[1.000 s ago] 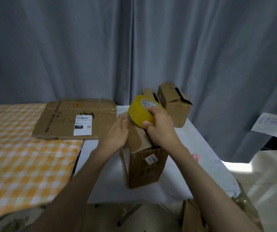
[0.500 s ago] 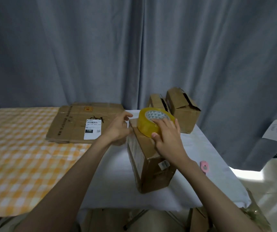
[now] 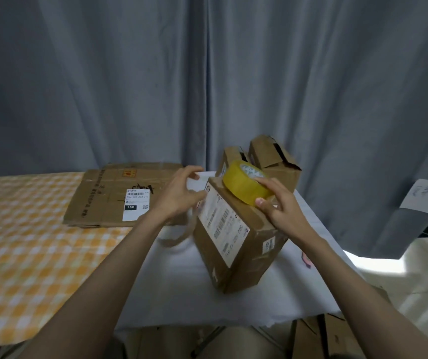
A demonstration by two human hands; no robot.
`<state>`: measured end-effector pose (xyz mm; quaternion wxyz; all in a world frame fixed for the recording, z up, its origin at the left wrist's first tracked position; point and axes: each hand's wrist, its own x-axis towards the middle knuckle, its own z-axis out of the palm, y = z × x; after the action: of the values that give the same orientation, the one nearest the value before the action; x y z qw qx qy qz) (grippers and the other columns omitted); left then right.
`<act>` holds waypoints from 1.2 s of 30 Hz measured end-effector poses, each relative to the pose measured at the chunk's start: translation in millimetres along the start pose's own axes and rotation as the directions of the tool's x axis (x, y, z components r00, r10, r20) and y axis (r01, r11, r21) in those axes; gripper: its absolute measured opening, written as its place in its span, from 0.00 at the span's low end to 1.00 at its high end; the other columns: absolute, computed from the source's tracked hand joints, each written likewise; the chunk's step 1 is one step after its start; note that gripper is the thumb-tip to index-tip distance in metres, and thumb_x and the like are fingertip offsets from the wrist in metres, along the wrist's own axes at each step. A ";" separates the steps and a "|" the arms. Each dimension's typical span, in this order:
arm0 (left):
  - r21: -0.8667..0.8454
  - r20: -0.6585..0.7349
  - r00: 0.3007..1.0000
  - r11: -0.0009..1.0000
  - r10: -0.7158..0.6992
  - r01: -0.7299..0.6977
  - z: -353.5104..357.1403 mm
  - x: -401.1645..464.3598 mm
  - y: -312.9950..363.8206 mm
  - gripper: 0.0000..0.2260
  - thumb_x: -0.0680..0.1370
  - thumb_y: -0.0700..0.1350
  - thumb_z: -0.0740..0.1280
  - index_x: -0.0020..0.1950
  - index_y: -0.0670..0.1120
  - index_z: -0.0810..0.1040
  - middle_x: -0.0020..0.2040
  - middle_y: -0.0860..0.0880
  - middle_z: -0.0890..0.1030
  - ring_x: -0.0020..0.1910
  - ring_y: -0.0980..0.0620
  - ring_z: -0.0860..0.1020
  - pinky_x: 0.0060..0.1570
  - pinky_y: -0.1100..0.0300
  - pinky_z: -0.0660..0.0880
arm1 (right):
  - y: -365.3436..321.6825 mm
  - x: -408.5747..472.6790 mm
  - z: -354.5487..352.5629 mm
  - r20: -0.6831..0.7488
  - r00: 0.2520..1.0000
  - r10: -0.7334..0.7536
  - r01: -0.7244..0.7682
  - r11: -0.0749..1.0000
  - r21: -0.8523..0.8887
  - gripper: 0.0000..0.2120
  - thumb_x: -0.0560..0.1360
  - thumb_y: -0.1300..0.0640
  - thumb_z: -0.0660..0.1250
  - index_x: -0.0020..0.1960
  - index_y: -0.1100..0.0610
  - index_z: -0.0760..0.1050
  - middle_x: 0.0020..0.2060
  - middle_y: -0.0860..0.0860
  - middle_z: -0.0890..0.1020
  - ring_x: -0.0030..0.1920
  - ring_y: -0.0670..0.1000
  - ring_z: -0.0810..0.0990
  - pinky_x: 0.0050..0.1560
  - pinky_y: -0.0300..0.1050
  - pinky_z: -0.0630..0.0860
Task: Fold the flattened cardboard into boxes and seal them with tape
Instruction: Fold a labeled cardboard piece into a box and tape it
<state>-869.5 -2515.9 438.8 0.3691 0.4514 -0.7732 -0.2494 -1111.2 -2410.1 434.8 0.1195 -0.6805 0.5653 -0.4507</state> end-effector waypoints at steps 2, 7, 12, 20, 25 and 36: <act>-0.021 0.173 0.985 1.000 -0.002 0.005 -6.3 0.6 5.9 0.33 0.69 0.63 0.72 0.73 0.63 0.67 0.71 0.57 0.71 0.64 0.56 0.73 0.61 0.52 0.73 | -4.8 2.9 5.6 0.053 0.996 -0.076 0.075 0.997 0.023 0.21 0.75 0.54 0.66 0.68 0.52 0.73 0.60 0.39 0.74 0.63 0.41 0.69 0.73 0.55 0.63; 0.246 0.351 0.934 0.969 -0.072 -0.018 -21.8 -10.0 6.4 0.50 0.55 0.68 0.79 0.74 0.58 0.67 0.68 0.58 0.70 0.68 0.53 0.69 0.67 0.52 0.69 | -17.8 7.2 10.6 0.049 0.998 -0.038 0.028 0.982 0.187 0.20 0.74 0.54 0.66 0.66 0.49 0.73 0.59 0.42 0.76 0.58 0.39 0.74 0.56 0.34 0.69; 0.458 0.130 0.985 0.888 -0.115 0.043 -3.7 -54.9 28.5 0.46 0.54 0.74 0.74 0.66 0.53 0.70 0.61 0.56 0.68 0.58 0.52 0.72 0.51 0.53 0.71 | -37.7 12.8 1.1 0.023 0.998 -0.061 0.054 0.973 0.223 0.22 0.75 0.54 0.65 0.68 0.53 0.74 0.56 0.47 0.76 0.52 0.34 0.74 0.51 0.28 0.68; 0.202 -0.235 0.963 0.976 0.129 -0.081 -20.3 -61.9 22.5 0.16 0.80 0.58 0.63 0.65 0.54 0.75 0.55 0.57 0.78 0.50 0.56 0.76 0.51 0.54 0.74 | -30.2 -2.1 27.3 0.114 0.991 -0.064 0.070 0.996 -0.053 0.22 0.74 0.49 0.65 0.67 0.49 0.73 0.64 0.47 0.73 0.67 0.48 0.65 0.72 0.48 0.53; 0.093 -0.147 0.975 0.984 0.168 -0.155 -9.9 -63.7 26.0 0.20 0.78 0.55 0.69 0.69 0.55 0.76 0.57 0.59 0.77 0.42 0.66 0.73 0.47 0.67 0.68 | -32.7 -4.6 32.4 0.094 0.989 -0.116 0.125 0.988 -0.088 0.22 0.74 0.50 0.65 0.67 0.51 0.73 0.62 0.42 0.72 0.65 0.38 0.62 0.78 0.56 0.45; -0.005 -0.370 0.916 0.986 0.152 -0.166 6.9 -78.1 28.3 0.07 0.79 0.48 0.69 0.54 0.50 0.85 0.47 0.58 0.83 0.45 0.66 0.77 0.43 0.73 0.69 | -40.3 -7.6 36.4 0.085 0.991 -0.105 0.117 0.982 -0.151 0.22 0.76 0.50 0.66 0.69 0.50 0.72 0.67 0.48 0.73 0.70 0.44 0.63 0.79 0.56 0.46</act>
<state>-864.5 -2433.3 428.0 0.5349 0.4190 -0.7196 -0.1435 -1057.0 -2402.7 437.7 0.0625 -0.7350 0.5549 -0.3847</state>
